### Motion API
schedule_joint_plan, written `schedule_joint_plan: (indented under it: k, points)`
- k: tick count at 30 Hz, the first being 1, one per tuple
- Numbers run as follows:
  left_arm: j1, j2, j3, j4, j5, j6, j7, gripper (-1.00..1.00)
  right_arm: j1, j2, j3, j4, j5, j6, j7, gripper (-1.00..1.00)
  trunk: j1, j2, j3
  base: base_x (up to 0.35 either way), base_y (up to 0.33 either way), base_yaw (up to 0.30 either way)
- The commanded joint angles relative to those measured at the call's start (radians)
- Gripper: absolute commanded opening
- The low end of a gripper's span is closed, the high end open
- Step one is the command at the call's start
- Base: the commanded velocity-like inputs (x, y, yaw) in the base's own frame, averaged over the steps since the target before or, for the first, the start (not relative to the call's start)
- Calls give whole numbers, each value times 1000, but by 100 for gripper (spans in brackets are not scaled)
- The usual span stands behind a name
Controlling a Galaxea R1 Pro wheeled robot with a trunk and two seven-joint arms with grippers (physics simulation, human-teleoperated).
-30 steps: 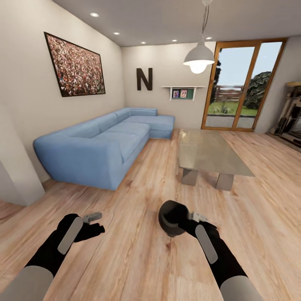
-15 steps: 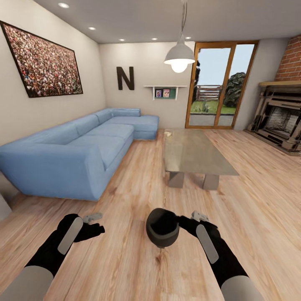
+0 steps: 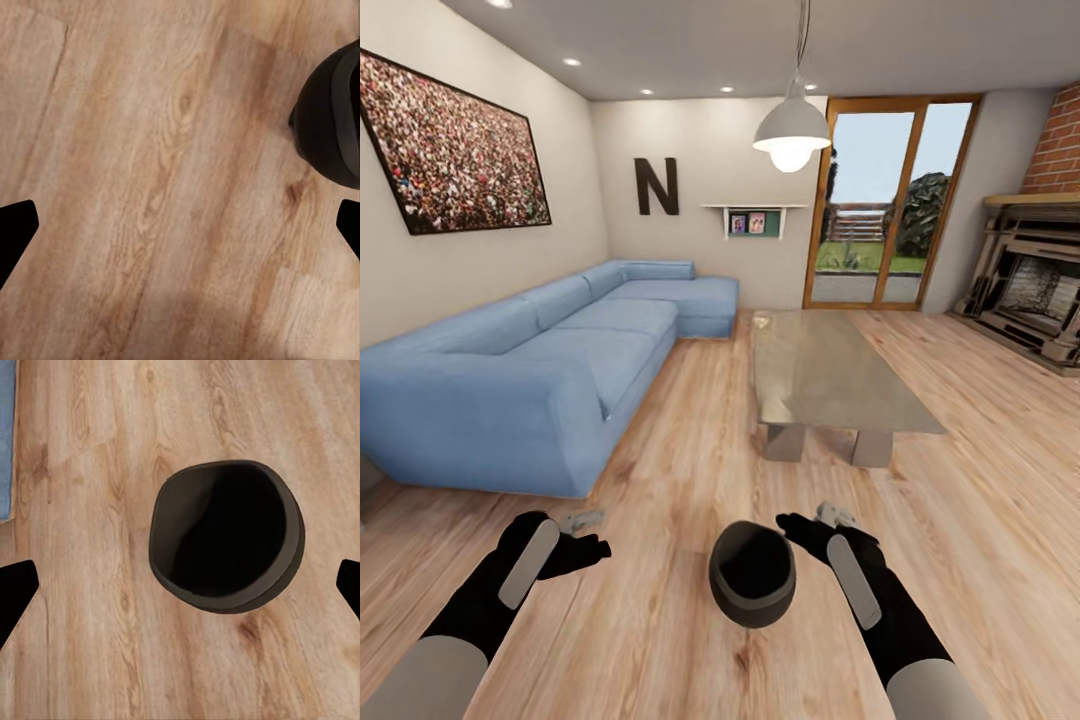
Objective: Place each of the two pumpkins and all three candles from the living room inside a cabinet in the living room (use any cabinet), then make sure every cabinet is closed, and position the cauldron so it is next to a table in the living room.
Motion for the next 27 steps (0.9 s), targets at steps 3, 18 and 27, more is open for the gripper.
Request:
schedule_joint_plan:
  k: [3,18,27]
  points:
    - [-1,1,-3,-1,11,1,10,100,-1,-2,1,0,-13,3,-10,100,0,0,-2,110,0,-181]
    - [-1,0,-5,7,11,1,10,100,-1,-2,1,-5,-14,1,-9,100,0,0,-7,171,64,-174]
    - [-1,0,-5,7,11,1,10,100,-1,-2,-1,-9,-17,0,-7,100,0,0,-7,271,6,-7]
